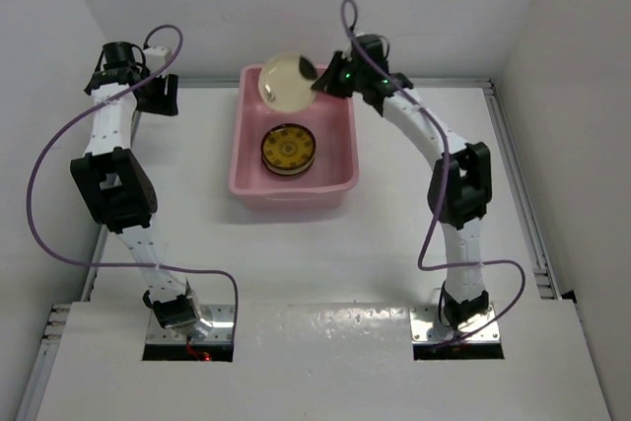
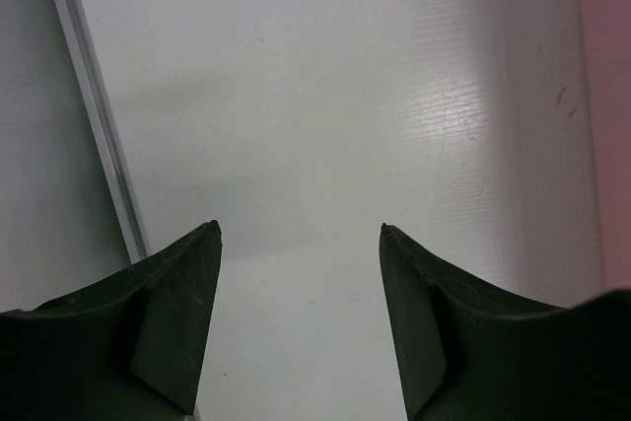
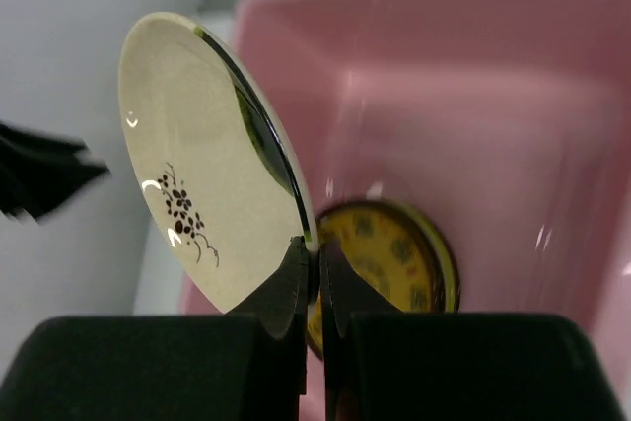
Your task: Place the plates into the plastic bin on the countertop
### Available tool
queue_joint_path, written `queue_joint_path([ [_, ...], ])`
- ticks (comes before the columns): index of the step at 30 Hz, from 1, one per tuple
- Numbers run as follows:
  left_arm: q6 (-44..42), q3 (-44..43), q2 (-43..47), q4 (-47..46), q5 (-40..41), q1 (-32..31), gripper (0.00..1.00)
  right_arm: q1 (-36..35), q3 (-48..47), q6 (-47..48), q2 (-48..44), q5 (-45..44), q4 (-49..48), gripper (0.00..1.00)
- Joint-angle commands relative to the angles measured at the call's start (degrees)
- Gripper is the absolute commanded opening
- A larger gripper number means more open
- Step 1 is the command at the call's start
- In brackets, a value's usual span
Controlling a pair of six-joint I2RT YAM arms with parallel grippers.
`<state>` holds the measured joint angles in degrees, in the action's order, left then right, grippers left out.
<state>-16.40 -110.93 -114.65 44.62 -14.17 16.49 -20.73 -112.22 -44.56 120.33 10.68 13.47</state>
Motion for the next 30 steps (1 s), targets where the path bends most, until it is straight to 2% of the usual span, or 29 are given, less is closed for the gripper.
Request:
queue_joint_path([
  [1,0.58,-0.42,2.06,-0.15,-0.77,0.12,0.68,-1.93,-2.64,5.08,4.29,4.7,7.26,0.0],
  [6,0.58,2.74,3.99,-0.15,-0.77,0.12,0.68,-5.37,-1.86,6.15,6.14,6.46,10.6,0.0],
  [12,0.06,5.55,5.14,-0.15,-0.24,0.12,0.68,-6.87,4.03,6.5,5.35,5.5,10.25,0.02],
  [13,0.06,5.55,5.14,-0.15,-0.24,0.12,0.68,-7.3,3.16,6.59,5.96,5.41,11.21,0.09],
  [14,0.06,5.55,5.14,-0.15,-0.24,0.12,0.68,-7.22,2.63,7.11,6.57,5.15,12.35,0.2],
  [15,0.06,5.55,5.14,-0.15,-0.24,0.12,0.68,-7.48,1.06,7.9,6.93,4.53,12.8,0.45],
  [16,0.06,5.55,5.14,-0.15,-0.24,0.12,0.68,-7.74,0.43,8.43,7.19,3.4,13.5,0.55],
  [18,0.06,5.55,5.14,-0.15,-0.24,0.12,0.68,-7.92,-1.41,10.97,7.55,2.86,13.16,0.67],
  [22,0.06,5.03,5.66,-0.15,-0.24,0.12,0.68,-8.01,-5.89,14.93,6.41,1.1,14.38,0.76],
  [26,0.06,4.41,5.67,-0.15,-0.24,0.12,0.68,-7.83,-6.87,17.66,1.76,-1.97,13.33,0.79],
  [29,0.06,4.41,6.28,-0.15,-0.24,0.12,0.68,-6.25,-4.24,18.63,-4.13,-2.06,10.53,0.84],
  [30,0.06,4.41,6.28,-0.15,-0.76,0.12,0.68,-3.81,-3.01,18.45,-8.93,-2.5,8.0,0.86],
])
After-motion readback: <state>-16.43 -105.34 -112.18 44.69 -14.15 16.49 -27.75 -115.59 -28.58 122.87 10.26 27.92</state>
